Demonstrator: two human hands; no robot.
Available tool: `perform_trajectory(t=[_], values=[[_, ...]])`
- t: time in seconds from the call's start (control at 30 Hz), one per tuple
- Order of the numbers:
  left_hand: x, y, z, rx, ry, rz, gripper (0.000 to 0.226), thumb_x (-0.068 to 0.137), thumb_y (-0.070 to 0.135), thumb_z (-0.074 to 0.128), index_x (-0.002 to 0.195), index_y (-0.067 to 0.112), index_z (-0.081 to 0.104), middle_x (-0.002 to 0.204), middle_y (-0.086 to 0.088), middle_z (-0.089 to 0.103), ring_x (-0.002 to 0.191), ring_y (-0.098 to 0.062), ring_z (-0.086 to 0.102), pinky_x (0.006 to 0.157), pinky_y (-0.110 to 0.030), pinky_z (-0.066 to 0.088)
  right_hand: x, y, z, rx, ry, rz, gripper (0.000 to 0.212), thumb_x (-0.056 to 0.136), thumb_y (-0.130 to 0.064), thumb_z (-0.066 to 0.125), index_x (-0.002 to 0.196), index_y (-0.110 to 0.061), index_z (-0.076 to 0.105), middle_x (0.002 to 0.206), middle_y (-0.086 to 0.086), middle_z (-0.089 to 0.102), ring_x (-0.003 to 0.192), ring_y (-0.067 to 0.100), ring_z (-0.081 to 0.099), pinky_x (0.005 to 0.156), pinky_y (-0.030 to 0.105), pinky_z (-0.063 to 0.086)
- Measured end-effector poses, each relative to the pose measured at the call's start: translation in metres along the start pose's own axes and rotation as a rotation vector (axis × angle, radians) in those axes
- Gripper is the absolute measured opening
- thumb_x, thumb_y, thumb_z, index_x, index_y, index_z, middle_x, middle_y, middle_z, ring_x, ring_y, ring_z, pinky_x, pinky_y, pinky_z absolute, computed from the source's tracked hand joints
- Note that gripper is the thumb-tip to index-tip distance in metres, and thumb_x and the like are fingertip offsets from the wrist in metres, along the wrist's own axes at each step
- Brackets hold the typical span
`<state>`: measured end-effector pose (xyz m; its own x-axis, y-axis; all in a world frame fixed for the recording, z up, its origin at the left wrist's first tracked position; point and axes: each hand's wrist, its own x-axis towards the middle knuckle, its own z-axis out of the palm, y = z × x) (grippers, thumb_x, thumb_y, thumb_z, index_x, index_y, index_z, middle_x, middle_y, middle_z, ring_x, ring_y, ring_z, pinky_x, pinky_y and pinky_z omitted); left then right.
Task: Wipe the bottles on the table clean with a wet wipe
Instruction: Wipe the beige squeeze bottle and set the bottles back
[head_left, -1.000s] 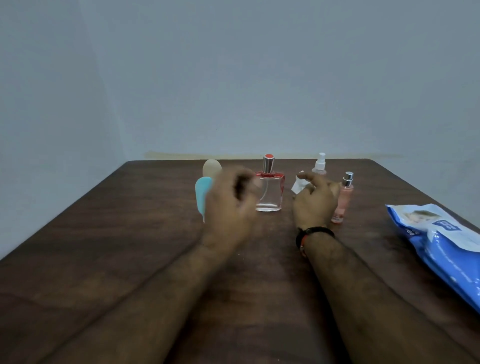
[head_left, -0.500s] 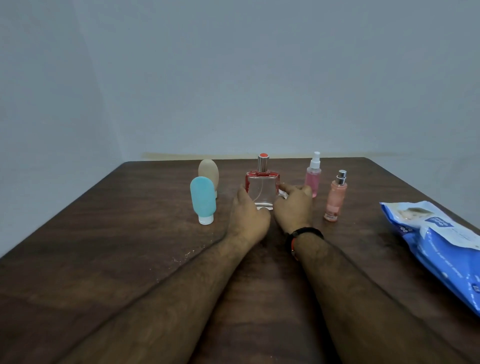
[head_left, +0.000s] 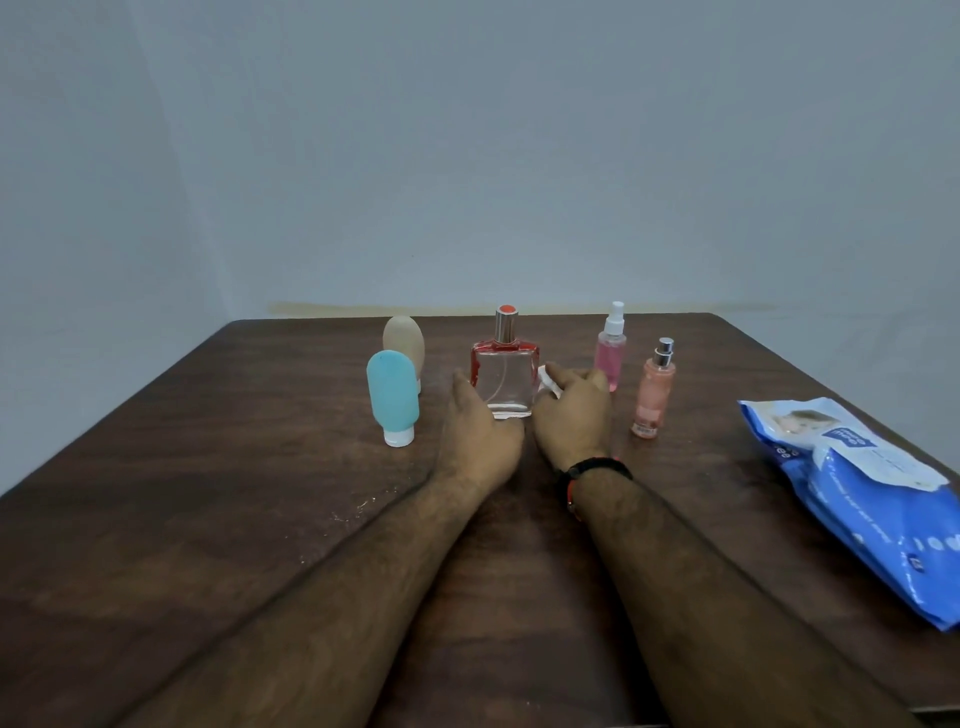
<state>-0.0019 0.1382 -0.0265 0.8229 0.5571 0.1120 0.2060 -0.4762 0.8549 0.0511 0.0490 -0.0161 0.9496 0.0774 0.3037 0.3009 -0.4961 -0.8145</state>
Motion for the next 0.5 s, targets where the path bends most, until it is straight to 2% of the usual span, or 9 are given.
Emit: perform_trajectory(t=[0.1, 0.17, 0.2, 0.27, 0.3, 0.43, 0.5], values=[[-0.017, 0.001, -0.001, 0.017, -0.035, 0.015, 0.084, 0.085, 0.021, 0.066, 0.154, 0.016, 0.018, 0.157, -0.008, 0.034, 0.141, -0.026, 0.037, 0.116, -0.043, 0.035, -0.01, 0.0, -0.011, 0.014, 0.024, -0.051, 0.032, 0.096, -0.012, 0.057, 0.128, -0.009, 0.064, 0.122, 0.007, 0.049, 0.106, 0.012, 0.049, 0.086, 0.003, 0.023], [-0.031, 0.002, 0.001, 0.042, -0.049, 0.078, 0.083, 0.087, 0.016, 0.065, 0.155, 0.013, 0.018, 0.157, -0.007, 0.031, 0.143, -0.023, 0.032, 0.117, -0.032, 0.027, -0.02, 0.002, -0.024, 0.01, 0.063, -0.116, 0.026, 0.093, -0.014, 0.063, 0.118, -0.012, 0.071, 0.112, 0.005, 0.054, 0.103, 0.015, 0.054, 0.079, 0.001, 0.026], [-0.039, 0.005, 0.002, 0.045, -0.051, 0.12, 0.082, 0.087, 0.015, 0.065, 0.155, 0.013, 0.019, 0.157, -0.006, 0.032, 0.143, -0.021, 0.032, 0.114, -0.027, 0.027, -0.025, 0.004, -0.031, 0.003, 0.083, -0.144, 0.024, 0.092, -0.015, 0.065, 0.114, -0.014, 0.073, 0.108, 0.002, 0.054, 0.098, 0.013, 0.054, 0.075, 0.0, 0.028], [-0.049, 0.011, 0.01, 0.032, -0.078, 0.182, 0.077, 0.086, 0.014, 0.065, 0.153, 0.017, 0.027, 0.155, -0.003, 0.036, 0.14, -0.018, 0.037, 0.113, -0.029, 0.031, -0.033, 0.012, -0.047, 0.004, 0.12, -0.158, 0.019, 0.09, -0.017, 0.068, 0.108, -0.016, 0.076, 0.104, -0.002, 0.055, 0.094, 0.01, 0.053, 0.073, -0.002, 0.03], [-0.053, 0.014, 0.015, 0.019, -0.104, 0.201, 0.073, 0.087, 0.014, 0.065, 0.151, 0.019, 0.031, 0.154, -0.001, 0.038, 0.138, -0.016, 0.039, 0.114, -0.031, 0.035, -0.035, 0.017, -0.056, 0.001, 0.143, -0.142, 0.018, 0.089, -0.017, 0.069, 0.106, -0.017, 0.076, 0.105, -0.001, 0.057, 0.095, 0.011, 0.054, 0.075, 0.001, 0.031], [-0.059, 0.031, 0.041, -0.069, -0.183, 0.213, 0.065, 0.085, 0.014, 0.066, 0.145, 0.02, 0.041, 0.145, 0.0, 0.048, 0.129, -0.013, 0.049, 0.11, -0.036, 0.043, -0.031, 0.046, -0.089, -0.032, 0.261, 0.052, 0.022, 0.087, -0.02, 0.07, 0.108, -0.015, 0.073, 0.114, 0.009, 0.064, 0.105, 0.022, 0.061, 0.091, 0.026, 0.044], [-0.057, 0.038, 0.052, -0.114, -0.21, 0.188, 0.066, 0.083, 0.011, 0.066, 0.144, 0.019, 0.043, 0.143, 0.0, 0.05, 0.129, -0.013, 0.05, 0.109, -0.038, 0.043, -0.023, 0.056, -0.098, -0.043, 0.275, 0.137, 0.026, 0.086, -0.019, 0.068, 0.11, -0.011, 0.07, 0.117, 0.012, 0.066, 0.109, 0.027, 0.061, 0.095, 0.031, 0.044]])
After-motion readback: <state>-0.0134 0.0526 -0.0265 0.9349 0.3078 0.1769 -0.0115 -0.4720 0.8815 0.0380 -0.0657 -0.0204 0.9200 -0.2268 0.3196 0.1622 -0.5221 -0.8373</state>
